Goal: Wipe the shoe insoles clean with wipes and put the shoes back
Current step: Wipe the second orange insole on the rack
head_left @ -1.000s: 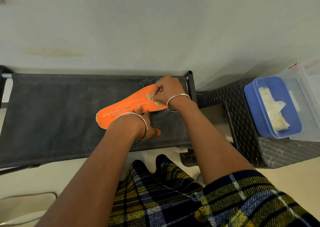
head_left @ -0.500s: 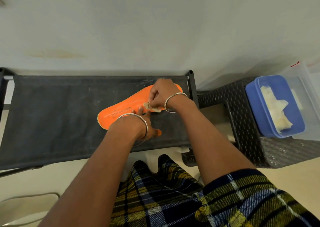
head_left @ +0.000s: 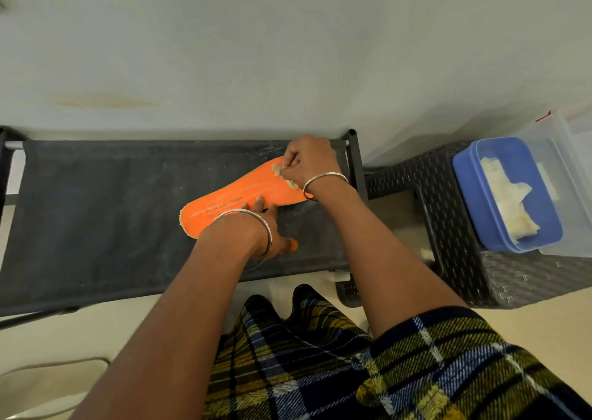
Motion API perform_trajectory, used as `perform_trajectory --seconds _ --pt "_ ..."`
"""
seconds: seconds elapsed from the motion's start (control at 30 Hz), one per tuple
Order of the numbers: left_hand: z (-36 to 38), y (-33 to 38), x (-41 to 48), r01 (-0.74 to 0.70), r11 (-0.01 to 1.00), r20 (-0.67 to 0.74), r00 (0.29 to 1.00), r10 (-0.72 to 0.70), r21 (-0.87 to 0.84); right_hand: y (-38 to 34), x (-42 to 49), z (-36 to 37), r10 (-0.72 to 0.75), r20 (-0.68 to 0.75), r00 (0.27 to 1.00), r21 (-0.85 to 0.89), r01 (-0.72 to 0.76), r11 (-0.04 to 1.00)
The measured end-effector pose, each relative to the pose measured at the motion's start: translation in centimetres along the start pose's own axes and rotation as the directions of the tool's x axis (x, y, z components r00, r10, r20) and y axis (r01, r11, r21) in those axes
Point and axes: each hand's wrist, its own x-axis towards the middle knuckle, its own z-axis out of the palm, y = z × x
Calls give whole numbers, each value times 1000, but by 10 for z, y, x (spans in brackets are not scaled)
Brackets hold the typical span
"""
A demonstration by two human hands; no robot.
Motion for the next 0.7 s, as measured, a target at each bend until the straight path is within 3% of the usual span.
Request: perform_trajectory --seconds 0.07,0.23,0.37,0.43,0.5,0.6,0.7 --pt "0 1 -1 2 1000 -2 1000 -2 3 2 0 -3 17 -20 1000 21 -16 1000" --pt "-1 3 -2 -3 1000 -9 1000 3 -6 -6 -8 0 -77 286 955 -79 104 991" --pt "-1 3 -1 3 1000 6 1000 -3 12 1 0 4 0 -9 1000 -8 0 1000" --pt "-1 3 -1 7 1000 6 1000 -7 14 3 0 3 34 -65 997 18 -33 999" --pt "-1 2 -1 8 1000 10 1000 -8 12 0 -2 2 -4 10 1000 7 4 1000" --pt "-1 2 -1 4 1000 -5 1000 -4 -6 -7 -7 3 -59 234 970 -32 69 997" --pt "0 1 0 3 1000 -2 1000 -3 -8 -5 -3 6 -22 144 989 -37 28 999"
